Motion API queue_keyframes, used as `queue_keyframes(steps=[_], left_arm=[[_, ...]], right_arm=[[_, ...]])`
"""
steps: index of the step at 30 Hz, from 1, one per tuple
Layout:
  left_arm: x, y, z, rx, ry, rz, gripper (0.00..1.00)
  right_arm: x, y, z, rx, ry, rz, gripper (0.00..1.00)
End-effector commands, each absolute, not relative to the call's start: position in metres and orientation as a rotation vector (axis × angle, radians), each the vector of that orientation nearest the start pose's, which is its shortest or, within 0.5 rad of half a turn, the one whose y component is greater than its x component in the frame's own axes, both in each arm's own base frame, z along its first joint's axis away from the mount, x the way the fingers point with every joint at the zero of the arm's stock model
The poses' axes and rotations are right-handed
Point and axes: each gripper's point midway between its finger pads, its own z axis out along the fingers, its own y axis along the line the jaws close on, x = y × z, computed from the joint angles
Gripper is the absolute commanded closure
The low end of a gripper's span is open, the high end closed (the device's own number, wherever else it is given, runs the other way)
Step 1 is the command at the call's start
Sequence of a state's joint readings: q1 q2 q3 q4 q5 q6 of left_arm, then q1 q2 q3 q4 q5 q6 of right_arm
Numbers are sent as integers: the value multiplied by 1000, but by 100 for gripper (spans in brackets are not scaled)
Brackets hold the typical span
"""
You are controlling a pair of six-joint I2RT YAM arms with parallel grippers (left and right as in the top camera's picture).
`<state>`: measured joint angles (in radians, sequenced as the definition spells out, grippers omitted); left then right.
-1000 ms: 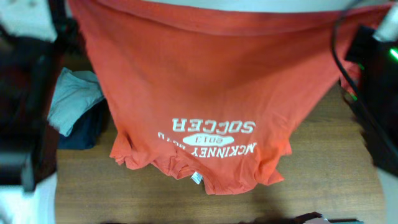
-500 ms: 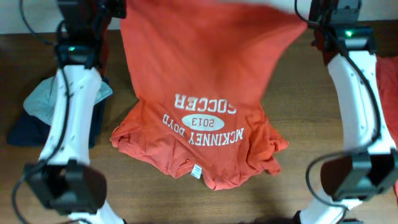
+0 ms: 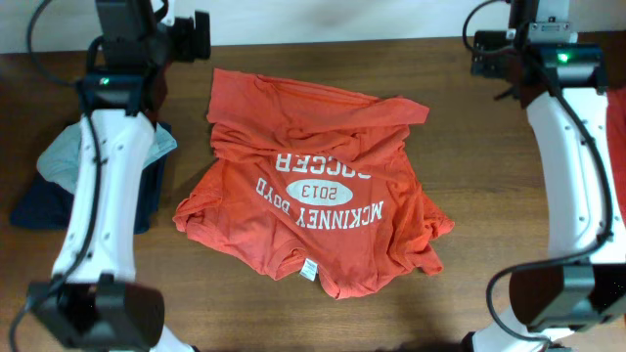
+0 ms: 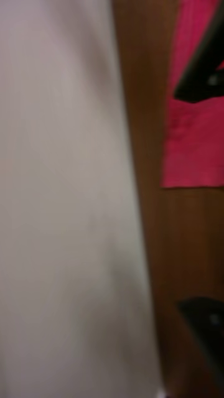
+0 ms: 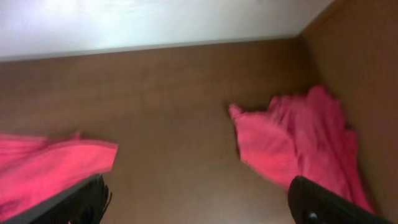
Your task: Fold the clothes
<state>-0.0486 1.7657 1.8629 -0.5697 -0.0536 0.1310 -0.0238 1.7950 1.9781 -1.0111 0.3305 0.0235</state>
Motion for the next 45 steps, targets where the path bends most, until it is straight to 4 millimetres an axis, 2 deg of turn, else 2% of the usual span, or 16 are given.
queue_keyframes(steps=[1, 5, 7, 9, 11, 15, 18, 22, 23, 26, 29, 30, 32, 37, 41, 45], left_arm=[[483, -22, 386, 194, 2010, 81, 1], [440, -33, 369, 240, 2154, -12, 1], [418, -35, 347, 173, 2282, -80, 1], [388, -35, 307, 59, 2492, -144, 1], [372, -34, 282, -2, 2611, -159, 2], [346, -36, 231, -85, 2798, -192, 4], [327, -49, 191, -89, 2913, -302, 11], [310, -64, 143, -69, 2998, -379, 11], [303, -71, 123, -51, 3021, -397, 11], [292, -80, 98, -31, 3051, -398, 11], [282, -90, 81, 13, 3074, -397, 11], [277, -93, 75, 31, 3082, -397, 15], [271, -97, 66, 53, 3092, -396, 18], [259, -103, 46, 64, 3111, -386, 20], [255, -113, 38, 107, 3097, -424, 21], [248, -149, 46, 244, 3064, -620, 22]], right_arm=[[450, -45, 300, 193, 2427, -218, 3], [425, -14, 277, 120, 2584, -5, 3], [414, -4, 271, 103, 2637, 62, 4], [398, 3, 263, 135, 2711, 128, 3], [390, 6, 260, 137, 2744, 152, 3], [379, 13, 256, 132, 2789, 200, 3], [372, 13, 253, 136, 2821, 201, 3], [362, 13, 245, 142, 2874, 202, 3], [356, 13, 233, 149, 2916, 203, 3], [347, 14, 206, 160, 2990, 205, 3], [341, 17, 167, 168, 3049, 236, 5], [341, 19, 155, 166, 3053, 252, 8], [344, 24, 129, 141, 3042, 300, 11], [338, 36, 88, 109, 3040, 403, 18], [329, 36, 77, 116, 3069, 407, 19], [326, 37, 77, 105, 3079, 407, 18]])
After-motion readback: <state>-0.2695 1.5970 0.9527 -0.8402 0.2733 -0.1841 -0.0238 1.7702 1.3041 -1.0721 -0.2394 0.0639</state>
